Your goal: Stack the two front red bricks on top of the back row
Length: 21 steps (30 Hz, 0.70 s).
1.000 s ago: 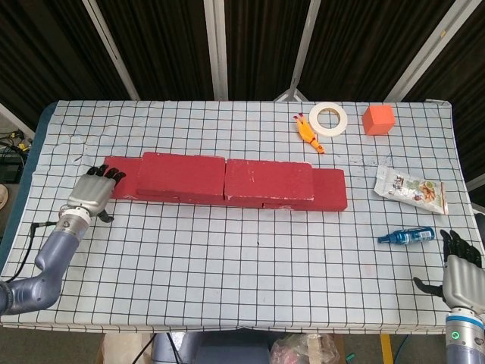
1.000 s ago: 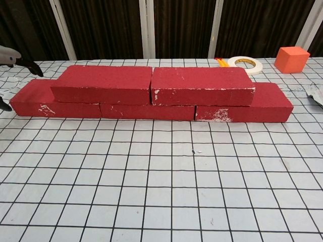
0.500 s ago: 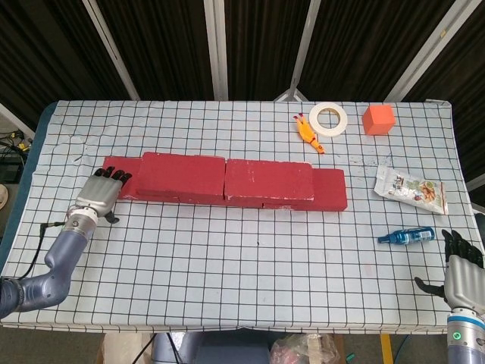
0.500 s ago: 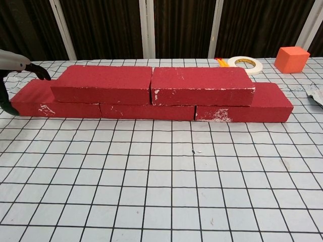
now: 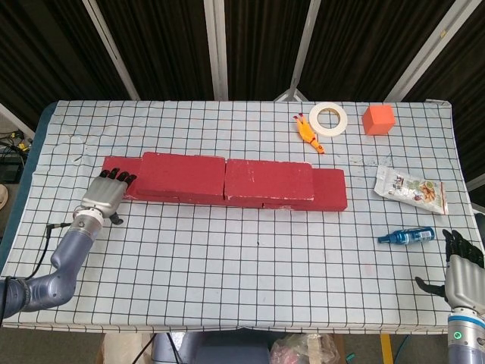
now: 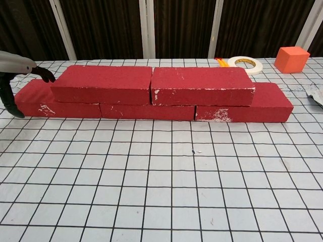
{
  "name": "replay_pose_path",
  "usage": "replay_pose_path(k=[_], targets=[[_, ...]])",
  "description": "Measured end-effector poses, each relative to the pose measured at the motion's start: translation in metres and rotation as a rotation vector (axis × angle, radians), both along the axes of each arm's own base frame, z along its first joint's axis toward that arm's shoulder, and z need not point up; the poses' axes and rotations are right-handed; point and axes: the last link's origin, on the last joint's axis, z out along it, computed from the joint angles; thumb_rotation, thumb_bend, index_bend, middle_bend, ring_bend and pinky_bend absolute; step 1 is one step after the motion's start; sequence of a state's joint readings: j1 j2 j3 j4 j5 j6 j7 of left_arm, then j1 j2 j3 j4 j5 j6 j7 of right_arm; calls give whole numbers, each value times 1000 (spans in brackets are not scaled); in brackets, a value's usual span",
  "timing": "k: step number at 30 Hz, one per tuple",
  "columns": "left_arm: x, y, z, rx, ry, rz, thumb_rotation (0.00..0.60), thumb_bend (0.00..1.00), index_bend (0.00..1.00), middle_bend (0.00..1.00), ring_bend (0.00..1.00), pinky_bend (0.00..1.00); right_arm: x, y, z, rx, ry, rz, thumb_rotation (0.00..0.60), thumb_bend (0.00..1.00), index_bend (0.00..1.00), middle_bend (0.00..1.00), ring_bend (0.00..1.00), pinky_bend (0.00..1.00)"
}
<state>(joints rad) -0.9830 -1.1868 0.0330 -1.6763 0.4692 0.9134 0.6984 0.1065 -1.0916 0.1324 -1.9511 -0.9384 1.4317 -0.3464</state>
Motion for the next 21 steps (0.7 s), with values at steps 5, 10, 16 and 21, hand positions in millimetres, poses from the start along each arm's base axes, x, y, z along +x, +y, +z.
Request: replay_pose_path(k=[5,10,16,21], targets=[[1,0,-1,-3,-3,2,600,0,110,87,0,87,0,0,0,-1,0,-1,600,185,50,0,0,0],[2,0,-2,-2,-3,2,600,0,108,87,0,87,0,0,1,-2,0,0,600,184,50,0,0,0],[3,0,-1,-4,-5,4,600,0,105,86,0,87,0,0,0,0,-2,-2,600,185,50,0,0,0],[4,0,-1,-6,-7,2,600,0,104,86,0,87,0,0,0,0,-1,-1,600,185,50,0,0,0]])
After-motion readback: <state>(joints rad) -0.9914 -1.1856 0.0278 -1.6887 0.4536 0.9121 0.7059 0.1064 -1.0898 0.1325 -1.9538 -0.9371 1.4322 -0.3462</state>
